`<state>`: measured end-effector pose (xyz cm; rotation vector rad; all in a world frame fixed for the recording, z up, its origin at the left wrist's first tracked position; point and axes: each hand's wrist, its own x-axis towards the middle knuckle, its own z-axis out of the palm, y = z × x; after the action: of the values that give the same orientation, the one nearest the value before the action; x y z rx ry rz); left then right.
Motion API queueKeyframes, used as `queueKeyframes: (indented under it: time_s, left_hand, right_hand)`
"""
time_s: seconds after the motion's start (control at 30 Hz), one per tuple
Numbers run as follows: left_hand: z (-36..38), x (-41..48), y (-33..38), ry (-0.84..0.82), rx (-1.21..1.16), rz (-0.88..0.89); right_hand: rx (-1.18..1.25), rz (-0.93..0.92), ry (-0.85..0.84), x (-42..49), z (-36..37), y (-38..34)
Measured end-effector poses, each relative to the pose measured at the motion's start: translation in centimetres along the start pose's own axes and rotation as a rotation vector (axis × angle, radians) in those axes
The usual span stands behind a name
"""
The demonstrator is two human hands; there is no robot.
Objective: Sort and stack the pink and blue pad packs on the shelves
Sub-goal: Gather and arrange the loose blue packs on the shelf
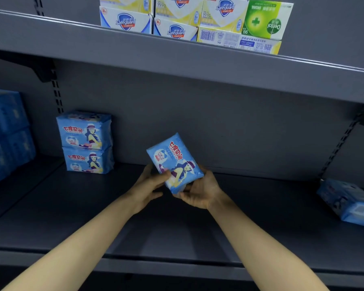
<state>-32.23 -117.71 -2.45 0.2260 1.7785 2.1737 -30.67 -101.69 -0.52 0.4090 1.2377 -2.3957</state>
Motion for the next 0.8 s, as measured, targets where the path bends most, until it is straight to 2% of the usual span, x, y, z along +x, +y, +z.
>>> queueKeyframes:
  time_s: [0.2,0.5,0.8]
  left_hand:
    - [0.2,-0.1,0.8,0.011,-0.169,0.073]
    - [0.6,-0.7,1.8,0.139,-0.225,0.156]
    - [0.4,-1.3,1.4,0.277,-0.256,0.171]
  right_hand:
    - [-0.066,0.038,-0.033,-0.3,0.1,0.5]
    - [-0.251,0.035,0.036,-1.2,0.8,0.1]
    - [-0.184,-0.184,0.179,-0.9,0.6,0.2]
